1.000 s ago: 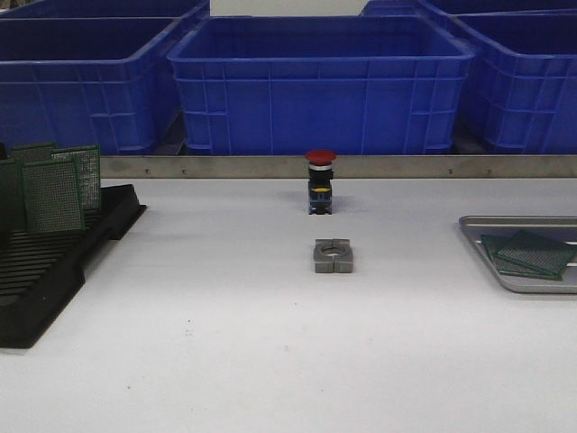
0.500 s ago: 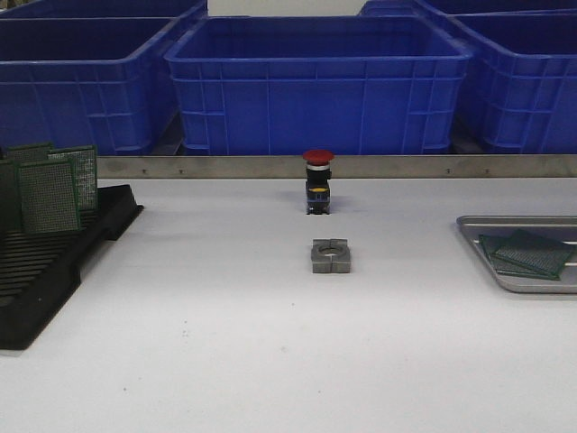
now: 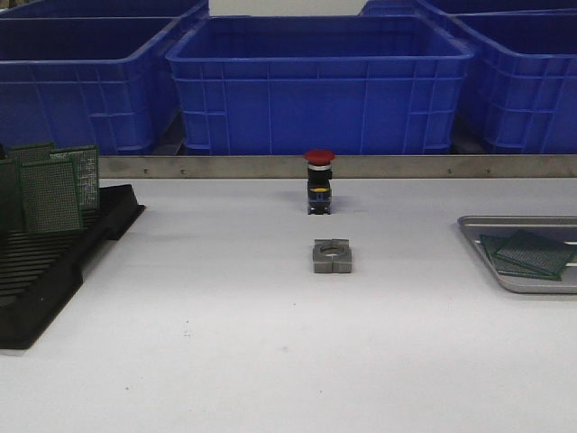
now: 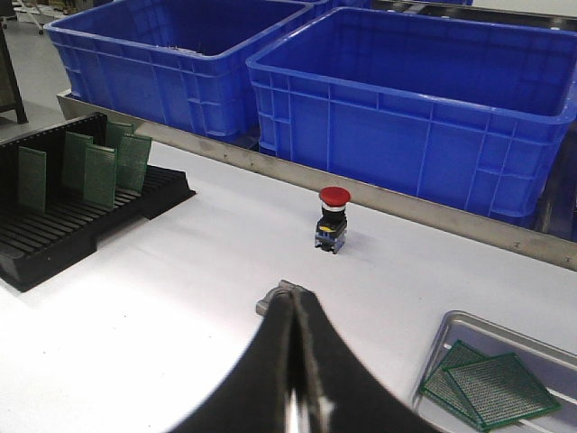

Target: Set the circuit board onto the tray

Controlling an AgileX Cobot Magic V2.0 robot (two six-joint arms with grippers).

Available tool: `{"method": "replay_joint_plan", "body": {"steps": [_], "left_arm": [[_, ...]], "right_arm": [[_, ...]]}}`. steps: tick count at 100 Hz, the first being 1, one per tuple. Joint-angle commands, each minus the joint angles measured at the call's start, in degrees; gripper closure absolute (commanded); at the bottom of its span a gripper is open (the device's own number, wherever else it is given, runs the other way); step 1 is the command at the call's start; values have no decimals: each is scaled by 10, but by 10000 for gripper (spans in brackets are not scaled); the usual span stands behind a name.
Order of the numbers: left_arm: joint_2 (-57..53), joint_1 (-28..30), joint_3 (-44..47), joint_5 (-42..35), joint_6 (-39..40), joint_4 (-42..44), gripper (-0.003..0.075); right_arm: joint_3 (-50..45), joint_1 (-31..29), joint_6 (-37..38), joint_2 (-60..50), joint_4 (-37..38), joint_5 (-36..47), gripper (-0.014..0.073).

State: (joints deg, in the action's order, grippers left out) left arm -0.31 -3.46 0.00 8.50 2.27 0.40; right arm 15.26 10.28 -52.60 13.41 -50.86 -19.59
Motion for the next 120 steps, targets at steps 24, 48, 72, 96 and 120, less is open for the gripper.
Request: {"method": "replay_joint_plan", "body": {"steps": [24,48,72,96,120], "left_arm": [[-17,0,28,-47,7,-4,741],[-17,0,28,-47,7,-4,741],[-17,0,28,-47,7,-4,741],[-17,0,28,-47,7,-4,741],[-17,0,28,-47,7,-4,741]], "right_arm": [[17,-1,-6,6,-12,21,706],[17,-1,-6,6,-12,21,706],[17,-1,-6,6,-12,21,706],[16,-3,-6,6,-12,96,706],[-12,-47,133,-12,205,140,706]]}}
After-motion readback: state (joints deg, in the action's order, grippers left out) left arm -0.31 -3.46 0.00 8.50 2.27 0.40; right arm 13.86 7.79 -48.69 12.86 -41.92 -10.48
